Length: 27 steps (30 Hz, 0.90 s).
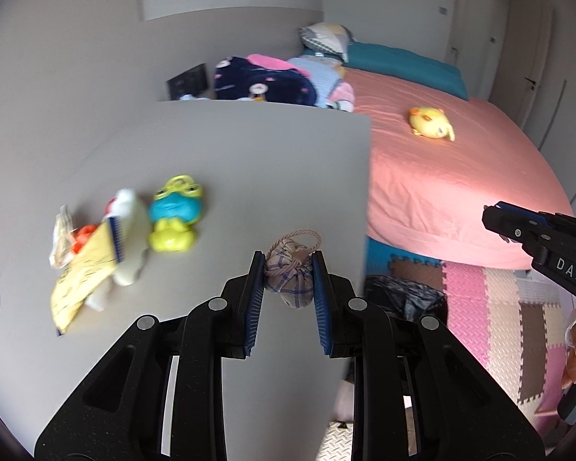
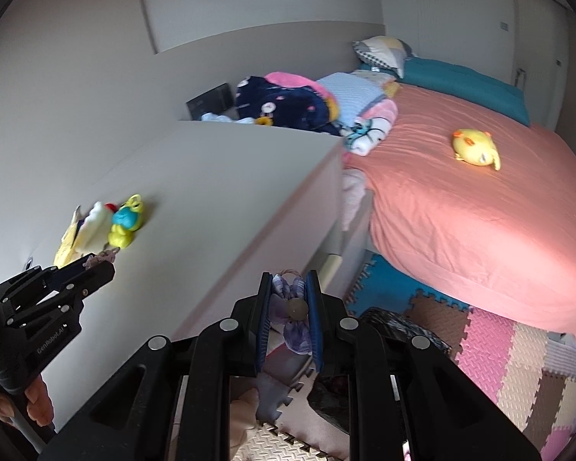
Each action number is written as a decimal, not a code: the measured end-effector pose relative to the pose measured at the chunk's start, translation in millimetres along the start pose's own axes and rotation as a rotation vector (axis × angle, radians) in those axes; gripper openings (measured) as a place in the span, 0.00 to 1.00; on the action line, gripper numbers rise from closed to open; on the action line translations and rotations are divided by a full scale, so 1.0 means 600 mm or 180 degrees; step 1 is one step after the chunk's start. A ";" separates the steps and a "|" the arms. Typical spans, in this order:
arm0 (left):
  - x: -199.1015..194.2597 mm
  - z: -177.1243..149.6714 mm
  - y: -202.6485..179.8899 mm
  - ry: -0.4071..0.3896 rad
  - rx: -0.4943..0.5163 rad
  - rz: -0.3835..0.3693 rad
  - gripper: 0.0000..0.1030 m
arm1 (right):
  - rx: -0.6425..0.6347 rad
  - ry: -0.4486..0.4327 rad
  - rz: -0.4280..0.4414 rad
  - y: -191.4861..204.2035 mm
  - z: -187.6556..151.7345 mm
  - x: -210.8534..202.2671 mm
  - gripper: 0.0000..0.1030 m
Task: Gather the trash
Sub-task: 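Carry the flower and pacifier toy with both grippers toward the trash bin, then open both grippers above the bin to drop the flower and pacifier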
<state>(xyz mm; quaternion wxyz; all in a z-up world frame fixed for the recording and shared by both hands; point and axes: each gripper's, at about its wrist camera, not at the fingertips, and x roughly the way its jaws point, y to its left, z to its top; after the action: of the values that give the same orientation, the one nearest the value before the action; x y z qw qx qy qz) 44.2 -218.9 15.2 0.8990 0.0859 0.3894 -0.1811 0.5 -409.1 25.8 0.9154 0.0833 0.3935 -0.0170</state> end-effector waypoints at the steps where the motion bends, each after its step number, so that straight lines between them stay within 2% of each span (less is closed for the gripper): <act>1: 0.002 0.003 -0.009 0.0001 0.0031 -0.0023 0.23 | 0.0025 -0.0006 -0.0026 -0.010 -0.001 -0.004 0.18; 15: 0.041 0.019 -0.163 0.0130 0.0496 -0.0416 0.23 | 0.0453 -0.0039 -0.0364 -0.162 -0.017 -0.042 0.18; 27: 0.078 0.003 -0.263 0.0345 0.0858 -0.0663 0.24 | 0.0747 0.0008 -0.0560 -0.249 -0.036 -0.039 0.18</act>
<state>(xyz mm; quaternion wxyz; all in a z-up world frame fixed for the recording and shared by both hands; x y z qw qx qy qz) 13.0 -376.7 -19.8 0.8335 0.1745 0.4162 -0.3188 -45.9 -553.6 7.3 0.8938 0.1551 0.3957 -0.1429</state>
